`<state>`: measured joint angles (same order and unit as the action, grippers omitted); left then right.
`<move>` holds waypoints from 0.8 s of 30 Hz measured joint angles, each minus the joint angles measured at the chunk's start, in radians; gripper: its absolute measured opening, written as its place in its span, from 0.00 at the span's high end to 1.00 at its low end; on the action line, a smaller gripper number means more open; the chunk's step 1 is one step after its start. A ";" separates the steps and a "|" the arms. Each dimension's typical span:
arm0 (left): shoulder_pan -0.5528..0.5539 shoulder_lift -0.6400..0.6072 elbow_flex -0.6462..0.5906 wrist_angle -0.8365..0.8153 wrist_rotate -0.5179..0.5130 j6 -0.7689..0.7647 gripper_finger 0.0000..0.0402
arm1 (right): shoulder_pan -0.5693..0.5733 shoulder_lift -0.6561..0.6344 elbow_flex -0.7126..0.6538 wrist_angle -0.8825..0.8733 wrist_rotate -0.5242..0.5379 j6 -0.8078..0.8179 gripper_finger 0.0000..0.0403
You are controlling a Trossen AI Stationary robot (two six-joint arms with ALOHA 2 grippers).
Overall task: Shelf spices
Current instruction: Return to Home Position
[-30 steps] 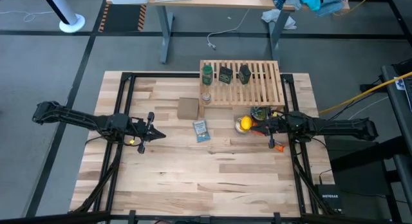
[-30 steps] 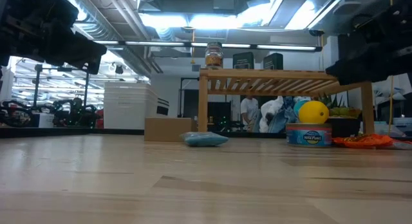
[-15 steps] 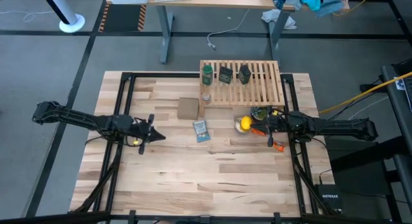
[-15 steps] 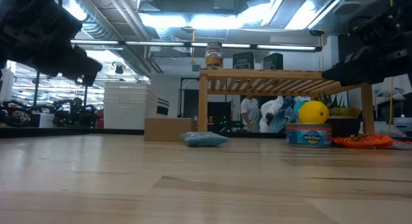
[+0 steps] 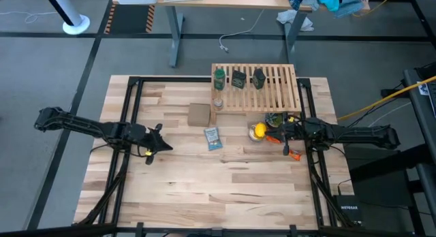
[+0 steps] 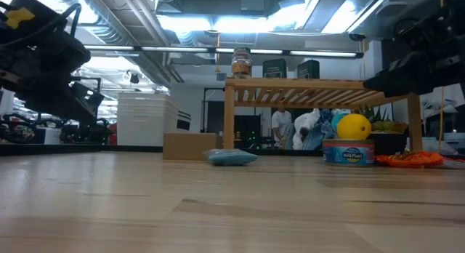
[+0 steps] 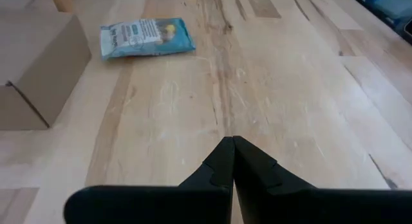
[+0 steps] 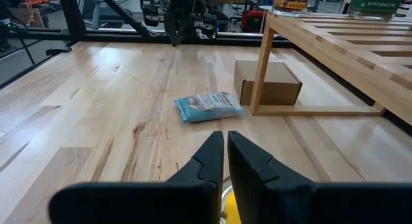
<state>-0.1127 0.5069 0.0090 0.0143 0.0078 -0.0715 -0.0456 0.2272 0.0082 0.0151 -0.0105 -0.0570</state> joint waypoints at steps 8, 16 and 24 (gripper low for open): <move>0.000 -0.189 0.000 -0.002 0.000 0.000 1.00 | 0.000 -0.094 0.000 -0.001 0.000 0.000 0.93; 0.000 -0.376 0.000 -0.003 -0.001 0.000 1.00 | 0.000 -0.224 0.000 0.002 0.000 0.000 0.93; 0.000 -0.476 0.000 -0.004 -0.001 0.000 1.00 | 0.000 -0.224 -0.001 0.027 0.000 0.000 0.93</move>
<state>-0.1123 0.0307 0.0090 0.0104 0.0071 -0.0715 -0.0460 0.0029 0.0075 0.0423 -0.0109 -0.0567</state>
